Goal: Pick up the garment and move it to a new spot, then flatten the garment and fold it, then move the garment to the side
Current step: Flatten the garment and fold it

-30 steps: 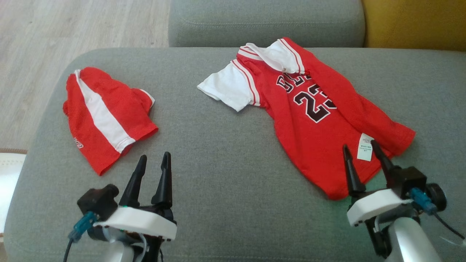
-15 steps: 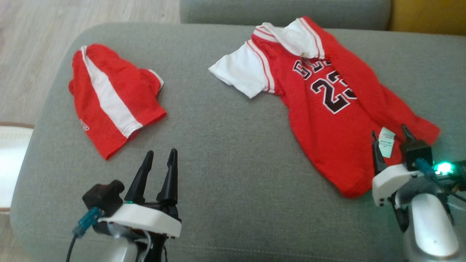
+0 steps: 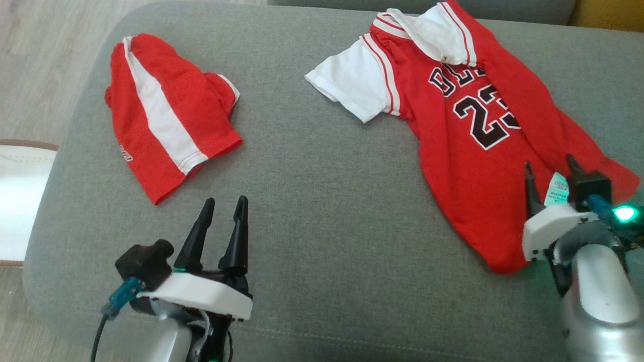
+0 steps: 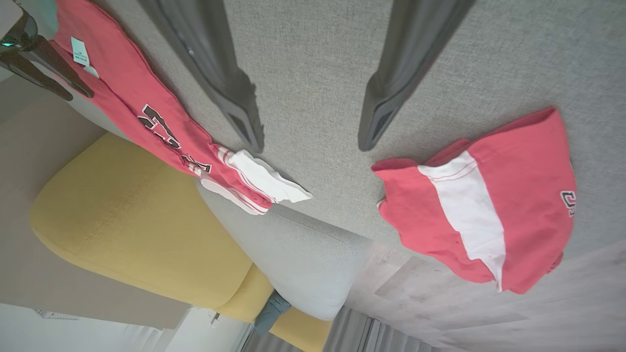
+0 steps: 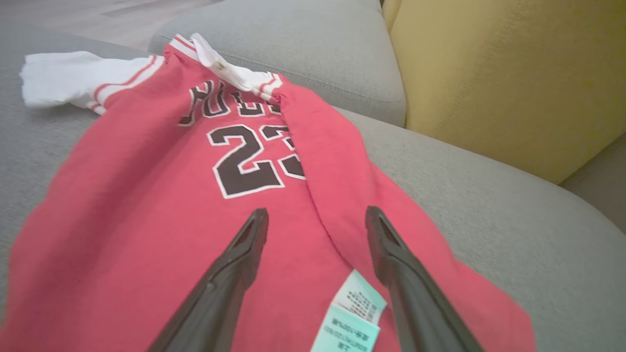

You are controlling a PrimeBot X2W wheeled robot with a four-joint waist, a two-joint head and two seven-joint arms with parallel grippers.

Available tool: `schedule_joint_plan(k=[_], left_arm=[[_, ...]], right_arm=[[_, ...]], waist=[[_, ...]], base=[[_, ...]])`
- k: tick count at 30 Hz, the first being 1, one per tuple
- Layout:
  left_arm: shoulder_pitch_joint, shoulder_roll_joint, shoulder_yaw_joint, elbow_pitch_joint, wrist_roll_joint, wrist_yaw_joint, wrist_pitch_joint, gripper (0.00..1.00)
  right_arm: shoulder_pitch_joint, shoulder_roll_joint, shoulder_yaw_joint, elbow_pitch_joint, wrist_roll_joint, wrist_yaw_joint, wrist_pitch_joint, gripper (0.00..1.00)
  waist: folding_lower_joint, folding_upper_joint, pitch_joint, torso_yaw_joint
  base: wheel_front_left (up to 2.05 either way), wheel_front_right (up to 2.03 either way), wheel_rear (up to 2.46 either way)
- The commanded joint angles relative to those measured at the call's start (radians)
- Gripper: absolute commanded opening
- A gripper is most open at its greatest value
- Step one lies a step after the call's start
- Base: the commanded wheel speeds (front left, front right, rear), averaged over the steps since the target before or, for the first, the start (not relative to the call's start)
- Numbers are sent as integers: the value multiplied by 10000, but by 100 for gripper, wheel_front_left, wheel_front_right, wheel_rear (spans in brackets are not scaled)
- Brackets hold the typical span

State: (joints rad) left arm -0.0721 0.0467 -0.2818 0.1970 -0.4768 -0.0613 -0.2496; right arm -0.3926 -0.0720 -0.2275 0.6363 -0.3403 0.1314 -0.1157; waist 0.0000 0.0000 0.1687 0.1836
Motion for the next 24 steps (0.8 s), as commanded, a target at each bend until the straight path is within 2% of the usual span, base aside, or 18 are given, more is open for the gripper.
schedule_joint_plan(k=[1,10,17,19,24], left_arm=[[-463,35,230,-272,31,15,-122,100],[-630,35,174,-253,21,-11,-122,100],[-741,35,194,-272,-35,-39,-122,100],[-790,35,207,-275,-46,-50,-122,100],[-907,35,114,-255,-115,-51,-122,100]], right_arm=[[-406,-78,16,-218,-213,-7,-134,100],[-1137,-274,-1238,391,-1125,-7,241,100],[-1689,-492,-1392,1122,-1560,-7,585,100],[-1860,-602,-1381,1277,-1611,-7,645,0],[-2531,-1033,-1469,1347,-1528,-7,682,0]], waist=[[0,0,29,-33],[0,0,242,24],[0,0,652,93],[0,0,752,95],[0,0,929,69]], base=[[0,0,0],[0,0,0],[0,0,0],[0,0,0],[0,0,0]])
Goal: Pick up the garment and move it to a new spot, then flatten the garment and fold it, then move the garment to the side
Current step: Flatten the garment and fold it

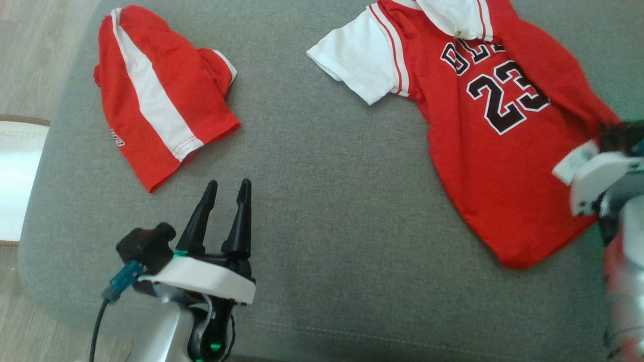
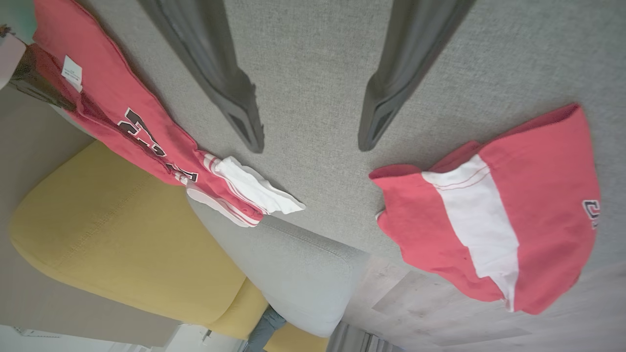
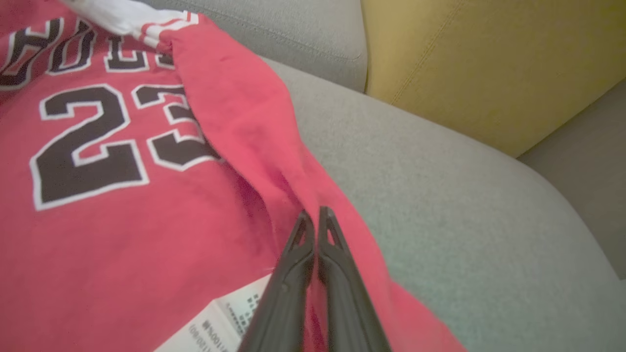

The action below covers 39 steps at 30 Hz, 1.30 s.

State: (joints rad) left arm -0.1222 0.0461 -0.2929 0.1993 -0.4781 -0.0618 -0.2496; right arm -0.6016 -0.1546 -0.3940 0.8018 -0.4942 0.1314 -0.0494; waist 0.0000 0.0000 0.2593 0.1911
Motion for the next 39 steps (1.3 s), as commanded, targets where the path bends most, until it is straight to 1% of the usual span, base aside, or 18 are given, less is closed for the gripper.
schedule_joint_plan(k=[1,7,13,16,18,19,20,24,30,34,39], left_arm=[[-424,41,194,-275,-114,-47,-122,100],[-552,41,109,-267,-156,-67,-122,100],[-777,41,-13,-236,-202,-153,-122,100],[-875,41,-62,-205,-264,-151,-122,100],[-903,41,-71,-179,-306,-148,-122,100],[-908,41,-74,-171,-328,-142,-122,100],[-911,41,-80,-165,-343,-139,-122,100],[-905,41,-99,-133,-373,-116,-122,100],[-916,41,17,-98,-382,-57,-122,100],[-821,41,221,-92,-303,-34,-122,100],[-584,41,587,-133,-170,-7,-122,100]], right_arm=[[-591,-342,196,-305,20,-7,82,0],[-1850,-1375,370,-292,-115,-7,632,0],[-3290,-2366,627,-147,-688,-7,1078,0],[-3995,-2642,664,-42,-937,-7,1096,0],[-4343,-2711,676,51,-1102,-7,1082,0],[-4456,-2728,695,71,-1190,-7,1041,78],[-4530,-2729,661,138,-1256,-7,1062,100],[-4595,-2650,545,319,-1405,-7,1094,100],[-4346,-2159,48,530,-1496,-7,587,100],[-4072,-1545,-346,584,-1314,-7,-127,100],[-3469,-486,-655,774,-615,-7,-1193,100]], waist=[[0,0,57,-6],[0,0,373,7],[0,0,714,264],[0,0,839,432],[0,0,882,509],[0,0,894,535],[0,0,901,556],[0,0,869,581],[0,0,557,412],[0,0,168,178],[0,0,-513,-176]], base=[[0,0,0],[0,0,0],[0,0,0],[0,0,0],[0,0,0],[0,0,0],[0,0,0],[0,0,0],[0,0,0],[0,0,0],[0,0,0]])
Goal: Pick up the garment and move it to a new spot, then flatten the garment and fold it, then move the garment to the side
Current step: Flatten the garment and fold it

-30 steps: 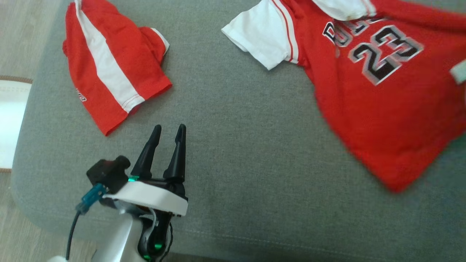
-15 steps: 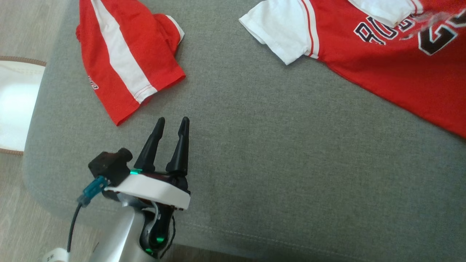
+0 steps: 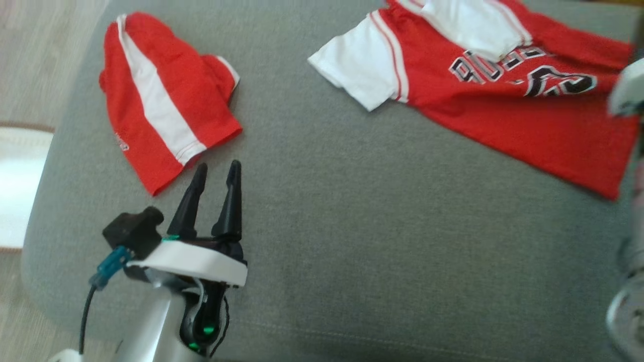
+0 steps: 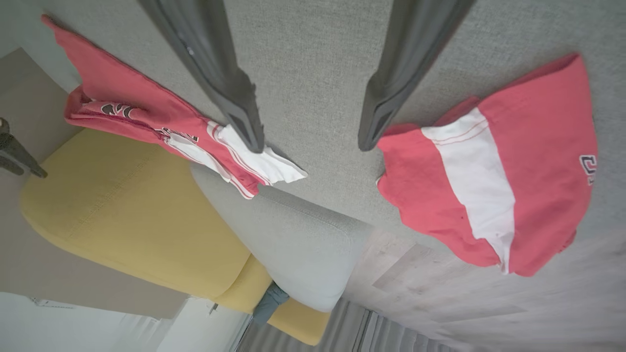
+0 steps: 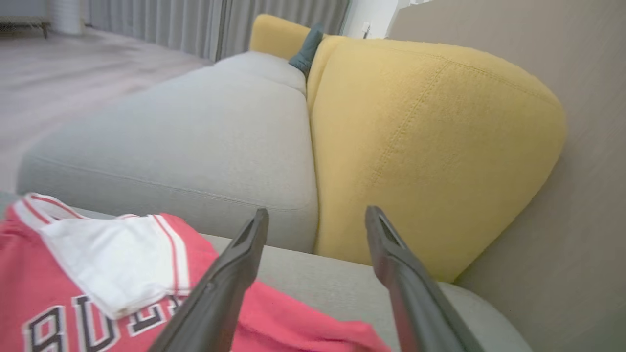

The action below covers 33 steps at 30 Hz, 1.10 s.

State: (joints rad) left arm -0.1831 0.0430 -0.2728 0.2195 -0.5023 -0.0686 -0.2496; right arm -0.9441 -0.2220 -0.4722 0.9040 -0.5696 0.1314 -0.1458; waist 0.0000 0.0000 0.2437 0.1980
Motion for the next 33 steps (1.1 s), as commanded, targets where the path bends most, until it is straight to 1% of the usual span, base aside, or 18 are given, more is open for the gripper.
schedule_joint_plan(k=[1,4,6,9,10,12,15,19,22,25,30,33], left_arm=[[87,72,457,-348,95,70,-122,100],[284,72,663,-417,133,116,-122,100],[415,72,781,-465,161,143,-122,100],[582,72,927,-534,201,161,-122,100],[628,72,950,-552,208,157,-122,100],[713,72,971,-565,219,153,-122,100],[849,72,1023,-614,188,173,-122,100],[1035,72,1030,-645,225,177,-122,100],[1134,72,1041,-662,248,180,-122,100],[1186,72,1027,-677,266,177,-122,100],[1218,72,988,-690,288,166,-122,100],[1204,72,945,-693,314,146,-122,100]], right_arm=[[117,411,142,-209,312,-7,-436,100],[719,1106,306,-186,971,-7,-893,100],[1160,1464,602,-144,1677,-7,-1044,100],[1973,1680,1474,-388,2783,-7,-1138,100],[2280,1699,1835,-656,3243,-7,-1147,100],[3024,1709,2793,-1306,4683,-7,-1153,100],[4383,1713,3899,-2601,6011,-7,-1156,100],[6006,1715,4571,-4042,7451,-7,-1157,100],[6941,1715,4760,-4622,8035,-7,-1158,100],[7521,1716,4806,-4834,8328,-7,-1158,100],[7772,1716,4781,-4769,8195,-7,-1158,100],[7637,1716,4406,-4430,8227,-7,-1150,100]], waist=[[0,0,-498,-315],[0,0,-929,-537],[0,0,-1175,-687],[0,0,-1444,-888],[0,0,-1509,-933],[0,0,-1662,-1011],[0,0,-1822,-1182],[0,0,-1980,-1366],[0,0,-2061,-1453],[0,0,-2090,-1507],[0,0,-2061,-1536],[0,0,-1971,-1498]], base=[[0,0,0],[0,0,0],[0,0,0],[0,0,0],[0,0,0],[0,0,0],[0,0,0],[0,0,0],[0,0,0],[0,0,0],[0,0,0],[0,0,0]])
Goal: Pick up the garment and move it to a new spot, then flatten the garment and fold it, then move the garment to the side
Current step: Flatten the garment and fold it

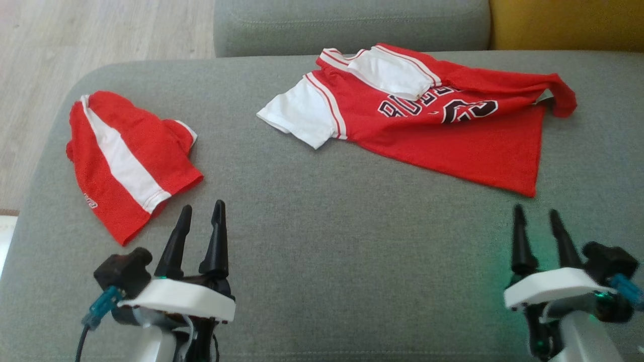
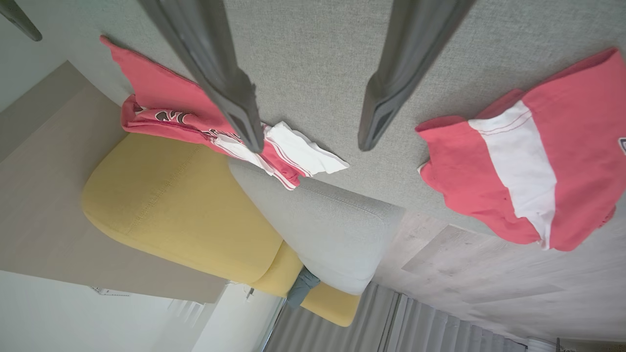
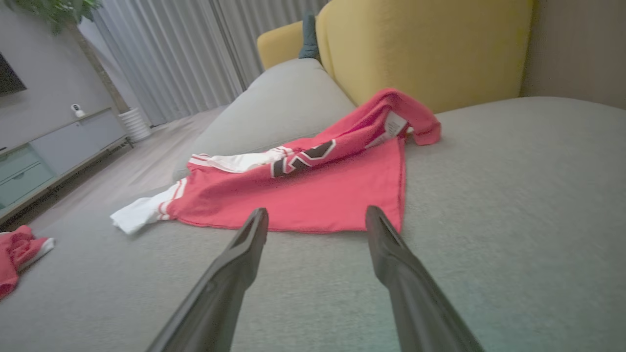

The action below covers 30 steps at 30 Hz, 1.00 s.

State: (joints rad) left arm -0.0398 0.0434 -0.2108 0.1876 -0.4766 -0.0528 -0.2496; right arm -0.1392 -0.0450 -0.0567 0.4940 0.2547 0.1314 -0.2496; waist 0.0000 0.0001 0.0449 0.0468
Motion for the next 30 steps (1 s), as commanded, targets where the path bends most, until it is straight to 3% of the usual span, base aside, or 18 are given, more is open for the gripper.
schedule_joint_plan(k=[1,7,15,18,23,27,29,30], left_arm=[[-243,68,311,-377,61,-19,-122,100],[-344,68,166,-312,93,-76,-122,100],[-681,68,16,-183,91,-148,-122,100],[-845,68,-77,-157,56,-154,-122,100],[-962,68,-93,-173,20,-141,-122,100],[-1029,68,-81,-174,7,-143,-122,100],[-1045,68,-56,-164,4,-137,-122,100],[-1043,68,-31,-160,2,-128,-122,100]], right_arm=[[-509,-54,50,-164,3,-7,-79,100],[-1531,-53,-1224,1406,-159,-7,276,100],[-3540,-53,-2338,4075,956,-7,391,100],[-4486,-53,-3309,5577,460,-7,162,100],[-5097,-53,-4606,6483,-377,-7,-24,100],[-5585,-53,-5079,6988,-754,-7,-83,100],[-5825,-53,-5059,7185,-807,-7,-100,7],[-5907,-53,-4983,7242,-876,-7,-107,0]], waist=[[0,-1,65,39],[0,-1,379,242],[0,-1,924,646],[0,-1,1193,855],[0,-1,1378,980],[0,-1,1467,1016],[0,-1,1469,991],[0,-1,1455,957]], base=[[0,0,0],[0,0,0],[0,0,0],[0,0,0],[0,0,0],[0,0,0],[0,0,0],[0,0,0]])
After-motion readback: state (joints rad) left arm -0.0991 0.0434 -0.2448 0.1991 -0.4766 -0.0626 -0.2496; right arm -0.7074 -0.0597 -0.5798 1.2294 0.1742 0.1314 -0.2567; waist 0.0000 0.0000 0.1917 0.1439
